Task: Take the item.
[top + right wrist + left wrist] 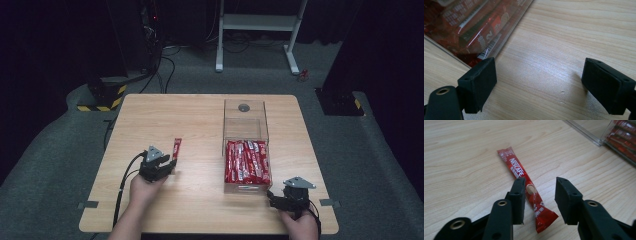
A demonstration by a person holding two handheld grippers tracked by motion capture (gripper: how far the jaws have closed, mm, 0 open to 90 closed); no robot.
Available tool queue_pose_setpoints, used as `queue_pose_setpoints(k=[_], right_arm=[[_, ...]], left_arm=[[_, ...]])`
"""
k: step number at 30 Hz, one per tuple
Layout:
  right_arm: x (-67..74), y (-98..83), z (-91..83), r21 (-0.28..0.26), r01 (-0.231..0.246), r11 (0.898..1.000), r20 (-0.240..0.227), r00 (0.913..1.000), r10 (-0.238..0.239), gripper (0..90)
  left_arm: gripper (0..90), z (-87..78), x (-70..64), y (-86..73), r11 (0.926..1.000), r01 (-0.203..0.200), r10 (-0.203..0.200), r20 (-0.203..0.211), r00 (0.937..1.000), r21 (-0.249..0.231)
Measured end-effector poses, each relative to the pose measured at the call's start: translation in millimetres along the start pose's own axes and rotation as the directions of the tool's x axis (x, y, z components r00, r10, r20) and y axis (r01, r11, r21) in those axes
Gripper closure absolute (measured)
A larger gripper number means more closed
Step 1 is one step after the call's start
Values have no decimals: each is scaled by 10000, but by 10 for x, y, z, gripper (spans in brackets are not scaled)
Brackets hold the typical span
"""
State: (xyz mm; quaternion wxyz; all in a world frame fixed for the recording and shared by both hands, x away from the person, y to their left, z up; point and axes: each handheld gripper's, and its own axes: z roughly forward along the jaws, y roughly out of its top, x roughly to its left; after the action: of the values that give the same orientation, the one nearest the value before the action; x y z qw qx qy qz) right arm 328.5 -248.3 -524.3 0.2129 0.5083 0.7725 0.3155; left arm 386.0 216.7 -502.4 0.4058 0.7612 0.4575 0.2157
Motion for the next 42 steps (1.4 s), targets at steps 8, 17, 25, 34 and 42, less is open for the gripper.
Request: queue_pose_setpoints(k=[8,17,25,34,42], right_arm=[[-1,0,-1,-10,16,10000,-20,10000,-16,129],[0,-3,-4,-25,4,10000,-56,10000,-4,135],[1,-3,-5,-26,-6,10000,-56,10000,6,135],[0,-4,-6,-30,0,10000,-70,10000,-1,136],[2,-6,-7,-21,0,10000,-85,10000,0,138]], left_arm=[[468,-122,-42,-1,9998,4,-1,154,9999,-223],[426,-277,-42,-156,9999,2,2,308,9995,-124],[397,-376,-32,-330,10000,-26,24,541,9985,48],[384,-535,-12,-621,9956,-410,359,614,9975,848],[284,-638,13,-771,9949,-431,367,708,9968,914]])
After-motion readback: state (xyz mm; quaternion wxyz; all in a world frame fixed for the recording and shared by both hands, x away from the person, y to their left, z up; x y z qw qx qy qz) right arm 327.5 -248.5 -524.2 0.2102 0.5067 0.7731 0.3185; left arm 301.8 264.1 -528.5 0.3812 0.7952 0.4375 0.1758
